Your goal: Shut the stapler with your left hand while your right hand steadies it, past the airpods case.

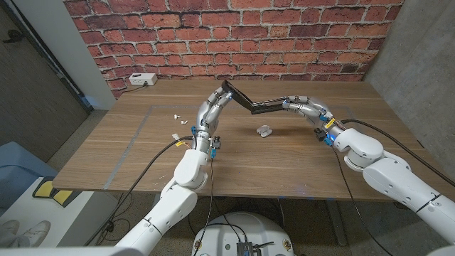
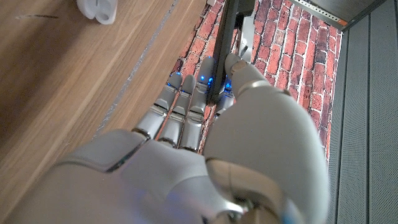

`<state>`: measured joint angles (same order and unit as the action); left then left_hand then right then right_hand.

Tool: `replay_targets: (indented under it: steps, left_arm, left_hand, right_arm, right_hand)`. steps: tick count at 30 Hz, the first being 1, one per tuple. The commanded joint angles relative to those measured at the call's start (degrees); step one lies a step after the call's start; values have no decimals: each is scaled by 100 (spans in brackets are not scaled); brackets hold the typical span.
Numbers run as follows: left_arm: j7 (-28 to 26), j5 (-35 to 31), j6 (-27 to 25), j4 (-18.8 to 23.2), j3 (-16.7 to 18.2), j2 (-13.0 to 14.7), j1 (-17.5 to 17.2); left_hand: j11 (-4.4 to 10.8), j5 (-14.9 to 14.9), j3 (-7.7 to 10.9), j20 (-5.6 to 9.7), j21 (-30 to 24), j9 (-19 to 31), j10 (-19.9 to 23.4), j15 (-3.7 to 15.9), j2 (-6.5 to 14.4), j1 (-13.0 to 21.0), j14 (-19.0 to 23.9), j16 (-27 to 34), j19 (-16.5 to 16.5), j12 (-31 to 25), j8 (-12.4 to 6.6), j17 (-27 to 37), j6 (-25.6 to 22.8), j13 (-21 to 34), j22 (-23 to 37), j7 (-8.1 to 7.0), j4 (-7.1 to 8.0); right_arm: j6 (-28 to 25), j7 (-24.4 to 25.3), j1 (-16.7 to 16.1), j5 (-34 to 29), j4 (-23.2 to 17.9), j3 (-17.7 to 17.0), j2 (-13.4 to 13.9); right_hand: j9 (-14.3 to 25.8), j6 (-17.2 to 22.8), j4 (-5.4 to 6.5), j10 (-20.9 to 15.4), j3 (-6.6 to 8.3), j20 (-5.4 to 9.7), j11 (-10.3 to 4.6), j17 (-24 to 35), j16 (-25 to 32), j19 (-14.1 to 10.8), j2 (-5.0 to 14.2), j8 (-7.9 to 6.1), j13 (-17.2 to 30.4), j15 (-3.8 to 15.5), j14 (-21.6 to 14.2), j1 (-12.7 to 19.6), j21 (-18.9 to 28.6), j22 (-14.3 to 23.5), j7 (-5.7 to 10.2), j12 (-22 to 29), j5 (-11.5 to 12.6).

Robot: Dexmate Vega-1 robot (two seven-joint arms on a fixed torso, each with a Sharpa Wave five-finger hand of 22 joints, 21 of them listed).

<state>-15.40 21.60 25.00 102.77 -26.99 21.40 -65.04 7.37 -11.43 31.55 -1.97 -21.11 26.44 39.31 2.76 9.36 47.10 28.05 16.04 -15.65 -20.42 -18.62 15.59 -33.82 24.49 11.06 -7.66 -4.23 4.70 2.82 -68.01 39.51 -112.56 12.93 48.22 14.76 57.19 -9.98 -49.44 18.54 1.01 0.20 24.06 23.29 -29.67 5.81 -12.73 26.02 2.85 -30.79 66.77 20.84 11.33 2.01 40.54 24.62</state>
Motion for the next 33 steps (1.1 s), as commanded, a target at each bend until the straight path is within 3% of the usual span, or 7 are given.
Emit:
replay_targets:
  steps: [1,21,33]
  left_arm:
    - [-61,-192,-223,127,-9,76,168]
    - [-41,-180,-531,356,-11,241,230]
    - [-26,-210,-654,378,-52,281,326]
  left_hand:
    - [511,23,442,-17,-29,748,824,959,179,115,-11,44,-15,-866,-1593,26,-285,816,16,-201,402]
    - [521,62,404,-43,-38,707,879,945,157,167,-50,62,-13,-909,-1566,65,-362,919,18,-170,307]
    - [516,79,387,-61,-42,679,903,937,161,200,-53,90,-8,-916,-1554,87,-417,966,19,-121,253]
  right_arm:
    - [74,53,177,-312,-109,150,-81]
    - [8,-120,478,-668,-231,330,7]
    - [21,-12,490,-1018,-460,334,96]
  right_hand:
    - [22,32,42,-453,7,-13,-454,34,-18,6,77,-36,15,896,-46,42,36,10,-45,38,29]
    - [20,37,39,-459,-11,-28,-458,63,-31,50,71,-22,-6,882,-72,51,42,8,-35,43,29]
    - [21,37,41,-449,-18,-25,-460,74,-47,64,73,-15,-9,900,-88,52,50,7,-39,47,31]
